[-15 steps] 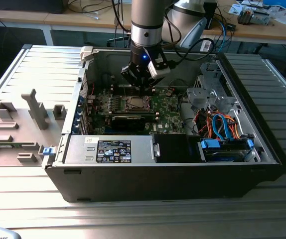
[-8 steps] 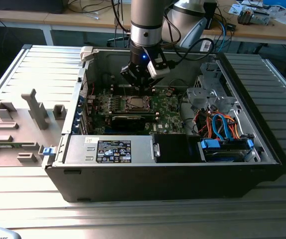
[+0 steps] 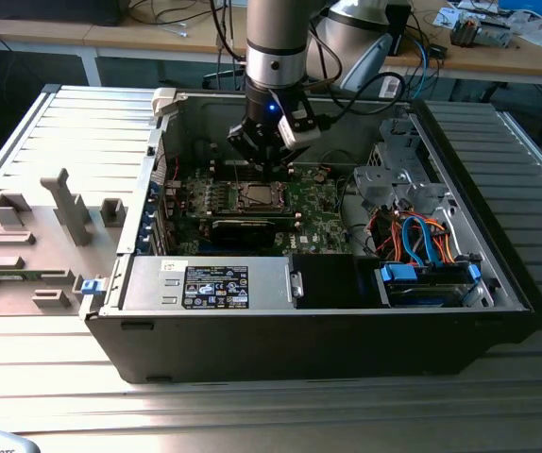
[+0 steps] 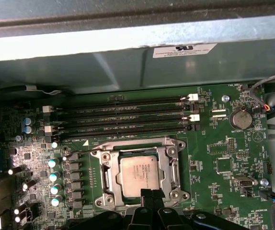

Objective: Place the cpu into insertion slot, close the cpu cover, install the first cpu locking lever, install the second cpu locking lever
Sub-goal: 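Install the first cpu locking lever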

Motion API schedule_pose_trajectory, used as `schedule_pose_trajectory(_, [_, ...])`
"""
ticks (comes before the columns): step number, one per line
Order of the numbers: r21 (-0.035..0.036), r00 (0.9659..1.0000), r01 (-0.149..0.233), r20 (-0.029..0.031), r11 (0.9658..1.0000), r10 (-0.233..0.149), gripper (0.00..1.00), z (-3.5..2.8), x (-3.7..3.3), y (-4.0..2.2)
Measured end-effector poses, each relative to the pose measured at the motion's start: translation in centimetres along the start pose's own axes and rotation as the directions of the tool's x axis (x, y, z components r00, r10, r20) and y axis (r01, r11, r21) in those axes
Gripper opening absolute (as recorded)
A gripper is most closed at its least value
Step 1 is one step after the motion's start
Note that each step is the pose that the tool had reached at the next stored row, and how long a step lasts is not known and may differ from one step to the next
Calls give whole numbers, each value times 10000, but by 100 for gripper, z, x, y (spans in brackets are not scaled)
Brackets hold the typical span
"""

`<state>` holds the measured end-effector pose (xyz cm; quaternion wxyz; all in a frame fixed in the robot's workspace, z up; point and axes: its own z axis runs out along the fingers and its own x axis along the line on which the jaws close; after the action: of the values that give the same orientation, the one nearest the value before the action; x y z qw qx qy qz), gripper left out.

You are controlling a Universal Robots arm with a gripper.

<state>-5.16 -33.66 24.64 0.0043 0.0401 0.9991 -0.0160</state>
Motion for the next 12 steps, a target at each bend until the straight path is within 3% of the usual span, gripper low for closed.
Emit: schedule_pose_trajectory(12, [0, 10000, 1, 0, 10000, -1, 11, 0, 27, -2])
